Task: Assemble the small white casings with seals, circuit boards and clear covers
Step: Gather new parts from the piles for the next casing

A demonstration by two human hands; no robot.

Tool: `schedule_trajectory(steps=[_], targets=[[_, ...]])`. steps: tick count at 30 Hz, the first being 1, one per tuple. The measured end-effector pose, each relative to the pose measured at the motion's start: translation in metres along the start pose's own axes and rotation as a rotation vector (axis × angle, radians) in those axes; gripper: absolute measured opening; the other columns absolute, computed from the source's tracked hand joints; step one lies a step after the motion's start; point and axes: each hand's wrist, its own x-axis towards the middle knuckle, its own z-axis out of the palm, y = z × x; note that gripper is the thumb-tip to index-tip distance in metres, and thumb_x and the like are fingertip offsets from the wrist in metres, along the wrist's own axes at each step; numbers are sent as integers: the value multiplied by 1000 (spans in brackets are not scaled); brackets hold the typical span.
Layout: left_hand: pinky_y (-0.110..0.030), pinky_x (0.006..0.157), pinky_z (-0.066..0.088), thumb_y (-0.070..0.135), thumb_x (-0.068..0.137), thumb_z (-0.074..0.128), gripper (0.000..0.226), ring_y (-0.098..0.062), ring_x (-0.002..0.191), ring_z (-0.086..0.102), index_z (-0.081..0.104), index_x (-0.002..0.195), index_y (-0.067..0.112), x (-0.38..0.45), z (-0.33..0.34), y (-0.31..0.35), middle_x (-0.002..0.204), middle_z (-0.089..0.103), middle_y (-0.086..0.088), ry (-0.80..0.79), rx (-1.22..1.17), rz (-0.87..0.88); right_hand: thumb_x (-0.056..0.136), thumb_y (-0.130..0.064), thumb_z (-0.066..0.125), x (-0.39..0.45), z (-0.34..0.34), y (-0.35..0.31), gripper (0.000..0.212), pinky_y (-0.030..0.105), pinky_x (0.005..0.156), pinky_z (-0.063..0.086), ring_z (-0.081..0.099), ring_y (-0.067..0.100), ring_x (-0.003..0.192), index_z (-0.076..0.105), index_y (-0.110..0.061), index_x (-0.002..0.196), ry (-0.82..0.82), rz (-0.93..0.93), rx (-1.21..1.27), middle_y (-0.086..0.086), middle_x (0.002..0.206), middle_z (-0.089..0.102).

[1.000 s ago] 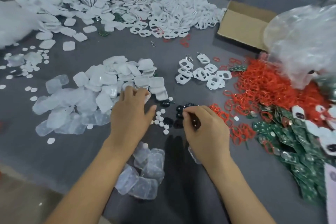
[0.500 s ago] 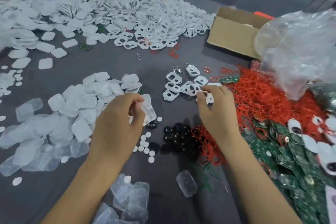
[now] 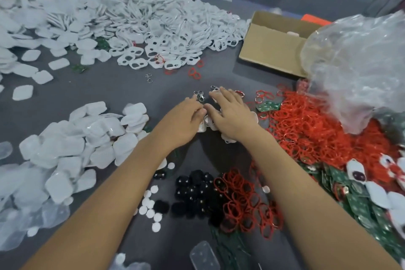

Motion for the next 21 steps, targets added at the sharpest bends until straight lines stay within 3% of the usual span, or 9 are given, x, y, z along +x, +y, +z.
schedule_trajectory(steps=[2, 6, 9, 10, 12, 14, 16, 19, 21], targets=[[-35, 99, 42, 29, 111, 42, 22, -29, 138, 52, 59, 106, 15, -4, 1, 1, 154, 52, -10, -2, 40, -16, 105, -56, 38, -8, 0, -2, 58, 45, 127, 18, 15, 23, 158, 38, -30, 157, 0, -16, 4, 1, 170, 24], [-30, 84, 39, 32, 111, 41, 26, -25, 118, 62, 63, 116, 19, -20, 1, 8, 150, 57, -2, -6, 35, -8, 109, -47, 38, -39, -1, -9, 53, 39, 127, 14, 14, 23, 159, 38, -25, 158, -19, -71, 4, 4, 170, 24], [-22, 67, 36, 34, 110, 40, 25, -23, 105, 64, 60, 102, 21, -36, 5, 14, 113, 70, 1, -11, 4, 5, 112, -33, 37, -62, -5, -11, 44, 33, 127, 14, 21, 17, 156, 46, -20, 153, -50, -160, 64, 3, 164, 37], [-21, 68, 37, 35, 110, 40, 27, -23, 107, 64, 62, 105, 20, -40, 5, 16, 112, 71, 0, -4, -1, 20, 112, -30, 38, -68, -8, -10, 42, 28, 126, 13, 24, 15, 154, 51, -20, 151, -36, -163, 112, 2, 161, 42], [-24, 81, 40, 39, 110, 39, 35, -20, 118, 62, 64, 123, 19, -45, 5, 16, 130, 68, 0, 37, -21, 33, 112, -27, 41, -76, -19, -5, 38, 19, 119, 16, 32, 14, 149, 59, -20, 144, 33, -113, 207, 1, 155, 49], [-23, 83, 39, 43, 109, 39, 38, -14, 115, 62, 64, 128, 21, -46, 2, 17, 131, 68, 6, 118, -69, -5, 109, -22, 48, -76, -29, 2, 33, 24, 116, 27, 47, 20, 139, 67, -16, 134, 148, -51, 206, 4, 142, 61], [-15, 69, 40, 43, 109, 41, 31, -8, 95, 64, 64, 110, 23, -46, -1, 19, 108, 71, 13, 234, -131, -33, 104, -24, 56, -68, -35, 7, 28, 37, 112, 39, 58, 26, 123, 72, -14, 124, 204, 25, 142, 5, 125, 71], [-10, 71, 45, 39, 109, 43, 28, 2, 90, 67, 63, 100, 23, -48, -6, 26, 101, 77, 14, 340, -394, -31, 101, -43, 59, -55, -32, 3, 32, 43, 98, 48, 60, 28, 105, 76, -18, 111, 123, 97, 56, 3, 102, 74], [-24, 75, 55, 38, 105, 46, 26, -10, 89, 75, 61, 99, 18, -52, -7, 34, 100, 80, 7, 305, -759, -98, 97, -50, 63, -46, -26, -3, 35, 40, 86, 51, 56, 29, 95, 75, -16, 96, 68, 135, 9, 4, 85, 69]])
